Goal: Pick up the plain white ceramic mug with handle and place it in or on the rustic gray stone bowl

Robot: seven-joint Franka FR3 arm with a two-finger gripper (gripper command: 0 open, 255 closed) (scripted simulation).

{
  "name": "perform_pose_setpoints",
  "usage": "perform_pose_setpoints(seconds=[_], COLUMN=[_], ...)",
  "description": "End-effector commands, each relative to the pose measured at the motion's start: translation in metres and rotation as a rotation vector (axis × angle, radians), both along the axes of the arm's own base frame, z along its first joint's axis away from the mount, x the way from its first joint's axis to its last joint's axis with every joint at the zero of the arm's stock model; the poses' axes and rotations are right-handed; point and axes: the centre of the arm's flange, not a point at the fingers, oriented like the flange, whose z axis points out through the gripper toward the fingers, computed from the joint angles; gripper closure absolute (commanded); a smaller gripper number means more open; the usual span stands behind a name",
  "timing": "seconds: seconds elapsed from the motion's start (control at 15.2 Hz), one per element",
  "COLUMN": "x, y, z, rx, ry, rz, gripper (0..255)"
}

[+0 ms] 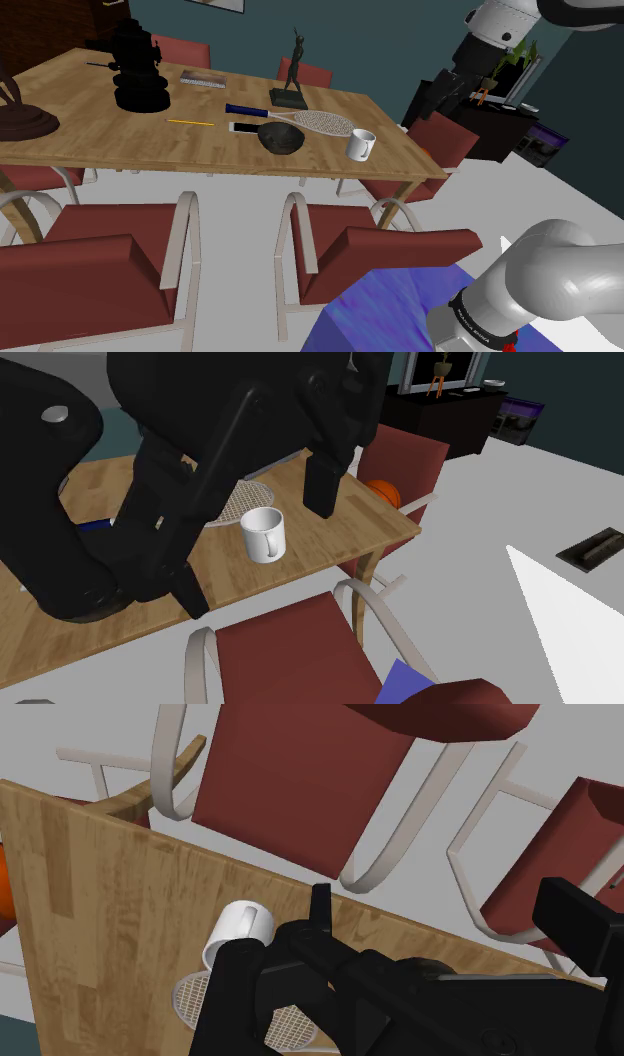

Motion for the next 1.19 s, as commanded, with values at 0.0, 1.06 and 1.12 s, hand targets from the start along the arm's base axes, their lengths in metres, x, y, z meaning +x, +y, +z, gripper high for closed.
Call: perform_pose_setpoints(seconds=[0.0,1.06,1.12], x=[0.0,0.136,0.144], y=[0.0,-0.133,-0.142], z=[0.0,-0.102,-0.109], rx=[0.0,0.03,0.032], ry=[0.0,0.025,0.027], rz=[0.0,0.007,0.007], gripper=[0,0,0])
